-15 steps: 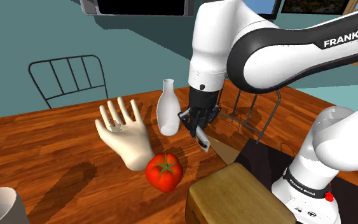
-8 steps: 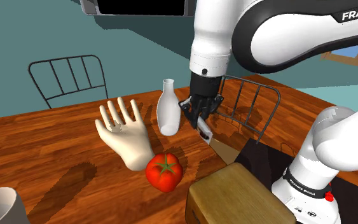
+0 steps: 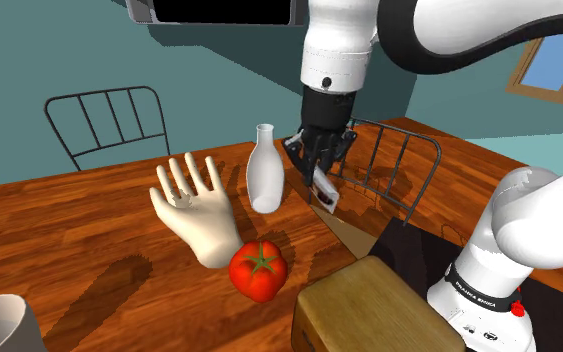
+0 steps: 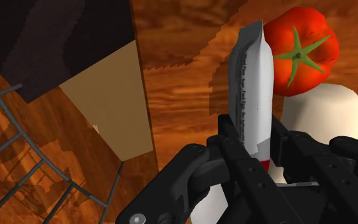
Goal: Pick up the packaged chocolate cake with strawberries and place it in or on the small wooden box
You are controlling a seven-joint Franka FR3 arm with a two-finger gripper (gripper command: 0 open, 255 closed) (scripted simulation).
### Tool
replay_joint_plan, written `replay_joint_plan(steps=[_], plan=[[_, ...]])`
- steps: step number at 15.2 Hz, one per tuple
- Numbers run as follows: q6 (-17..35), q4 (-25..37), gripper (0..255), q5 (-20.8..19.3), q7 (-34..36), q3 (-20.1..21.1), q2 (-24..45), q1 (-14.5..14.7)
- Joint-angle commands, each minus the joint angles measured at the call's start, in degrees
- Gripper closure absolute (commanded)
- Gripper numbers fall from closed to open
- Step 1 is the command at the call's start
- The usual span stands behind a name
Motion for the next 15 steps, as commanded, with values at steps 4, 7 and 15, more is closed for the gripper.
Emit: replay_joint_plan(steps=[4,7,15], plan=[[-3.3,-1.9,255,3.4,4.2,2.2,-5.7,3.7],[-5.2,-2.5,255,5.7,7.3,4.1,-8.8,6.1],[-10.2,-1.2,255,11.6,16.9,10.0,-14.3,11.7]])
